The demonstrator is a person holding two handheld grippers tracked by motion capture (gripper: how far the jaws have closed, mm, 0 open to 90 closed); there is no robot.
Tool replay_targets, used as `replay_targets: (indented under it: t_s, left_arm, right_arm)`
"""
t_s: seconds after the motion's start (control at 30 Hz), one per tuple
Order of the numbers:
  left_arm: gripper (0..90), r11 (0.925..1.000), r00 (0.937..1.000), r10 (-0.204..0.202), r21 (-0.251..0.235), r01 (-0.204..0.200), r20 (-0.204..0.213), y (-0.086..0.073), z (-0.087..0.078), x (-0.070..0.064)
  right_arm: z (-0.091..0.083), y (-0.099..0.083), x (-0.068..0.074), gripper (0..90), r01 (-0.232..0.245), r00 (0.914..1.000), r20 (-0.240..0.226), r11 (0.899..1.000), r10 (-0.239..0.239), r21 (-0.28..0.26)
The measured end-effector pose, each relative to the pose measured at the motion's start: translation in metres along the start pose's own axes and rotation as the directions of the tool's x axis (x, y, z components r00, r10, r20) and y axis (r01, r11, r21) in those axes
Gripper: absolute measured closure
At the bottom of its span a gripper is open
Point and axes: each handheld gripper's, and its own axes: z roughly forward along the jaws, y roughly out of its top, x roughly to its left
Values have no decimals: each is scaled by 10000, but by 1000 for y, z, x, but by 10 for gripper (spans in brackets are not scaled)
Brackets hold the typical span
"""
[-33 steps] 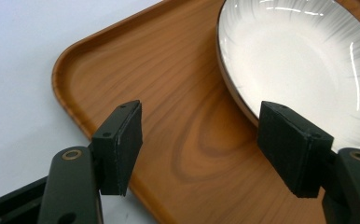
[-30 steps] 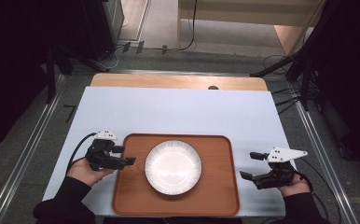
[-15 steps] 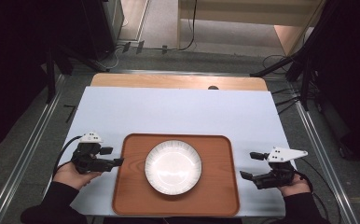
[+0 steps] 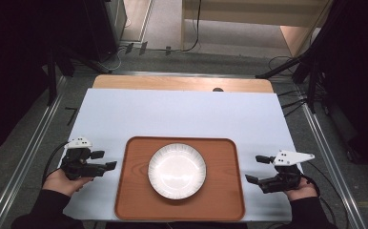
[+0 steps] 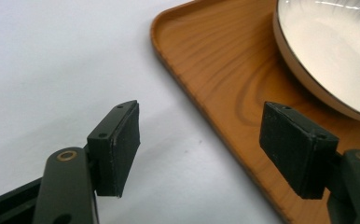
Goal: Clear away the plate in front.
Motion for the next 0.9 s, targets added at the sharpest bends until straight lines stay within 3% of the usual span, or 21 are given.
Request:
replay_targets:
  t_s: [0.13, 0.33, 0.43, 0.63, 0.77, 0.9]
  left_arm:
    - [273, 9998, 9998, -30, -195, 26, -198, -4, -2, 4]
    - [275, 9978, 9956, -237, -641, 179, -901, -7, -4, 11]
    - [185, 9972, 9992, -205, -729, 179, -339, -9, -6, 16]
    - [200, 9957, 9991, -31, -929, -8, -417, -13, -8, 19]
    - [200, 9914, 9989, -177, -1300, 120, -430, -16, -9, 22]
    - [202, 9922, 9981, -206, -1241, 132, -585, -17, -9, 24]
  right_arm:
    - [0, 0, 0, 177, -10, 10000, 4, 10000, 10, -1]
    - [0, 0, 0, 177, -14, 10000, 2, 10000, 14, 7]
    - [0, 0, 0, 177, -15, 10000, 6, 10000, 15, 0]
    - [0, 0, 0, 177, -29, 10000, -11, 10000, 29, 21]
    - [0, 0, 0, 177, -24, 10000, -11, 10000, 24, 28]
    - [0, 0, 0, 177, -37, 10000, -14, 10000, 37, 29]
